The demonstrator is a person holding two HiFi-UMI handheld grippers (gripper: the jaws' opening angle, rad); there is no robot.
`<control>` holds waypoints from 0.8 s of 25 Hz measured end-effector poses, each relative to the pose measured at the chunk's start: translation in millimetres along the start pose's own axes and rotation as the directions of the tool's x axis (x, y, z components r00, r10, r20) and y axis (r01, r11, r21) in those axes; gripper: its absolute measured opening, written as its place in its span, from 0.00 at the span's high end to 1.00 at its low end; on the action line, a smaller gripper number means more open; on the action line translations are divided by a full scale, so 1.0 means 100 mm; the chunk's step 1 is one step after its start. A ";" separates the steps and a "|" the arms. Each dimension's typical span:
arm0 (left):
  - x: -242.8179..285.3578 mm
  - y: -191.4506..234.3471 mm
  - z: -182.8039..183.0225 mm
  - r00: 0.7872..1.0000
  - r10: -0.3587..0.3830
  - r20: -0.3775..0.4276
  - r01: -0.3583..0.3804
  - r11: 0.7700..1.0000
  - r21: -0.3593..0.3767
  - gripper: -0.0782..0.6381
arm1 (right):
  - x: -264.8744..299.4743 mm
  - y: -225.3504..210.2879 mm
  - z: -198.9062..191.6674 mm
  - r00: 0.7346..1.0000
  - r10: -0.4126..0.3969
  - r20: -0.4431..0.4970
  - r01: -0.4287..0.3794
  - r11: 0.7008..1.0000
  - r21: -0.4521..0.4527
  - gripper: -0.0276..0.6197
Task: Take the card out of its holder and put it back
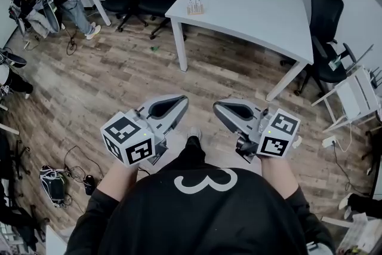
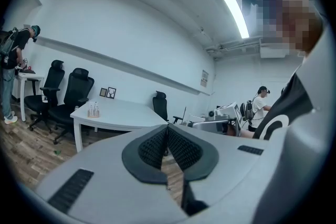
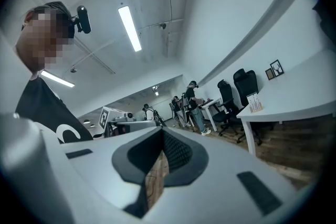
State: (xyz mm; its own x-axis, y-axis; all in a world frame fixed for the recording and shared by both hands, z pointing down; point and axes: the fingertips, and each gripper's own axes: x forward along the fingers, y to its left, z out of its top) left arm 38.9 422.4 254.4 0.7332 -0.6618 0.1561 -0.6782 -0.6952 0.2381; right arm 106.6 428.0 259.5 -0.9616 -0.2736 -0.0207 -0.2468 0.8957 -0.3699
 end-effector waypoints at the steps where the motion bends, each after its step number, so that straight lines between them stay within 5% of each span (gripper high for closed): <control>1: 0.03 0.04 0.00 1.000 -0.007 0.003 0.007 1.000 -0.003 0.87 | 0.01 -0.04 0.00 1.000 -0.008 -0.002 0.008 1.000 0.003 0.94; 11: 0.57 0.63 0.14 0.995 -0.094 0.029 0.095 0.995 -0.037 0.87 | 0.22 -0.81 0.10 0.997 -0.070 -0.019 0.071 0.997 0.041 0.94; 20: 1.17 1.96 0.41 0.995 -0.101 0.004 0.100 0.989 -0.105 0.87 | 0.96 -1.95 0.38 0.995 -0.100 -0.010 0.101 0.989 0.109 0.94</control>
State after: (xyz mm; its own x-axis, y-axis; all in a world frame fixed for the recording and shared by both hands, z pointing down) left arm -10.8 197.2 280.0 0.7975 -0.5898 0.1273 -0.5923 -0.7249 0.3518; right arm 67.4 213.6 294.3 -0.9333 -0.3583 0.0256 -0.3277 0.8202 -0.4689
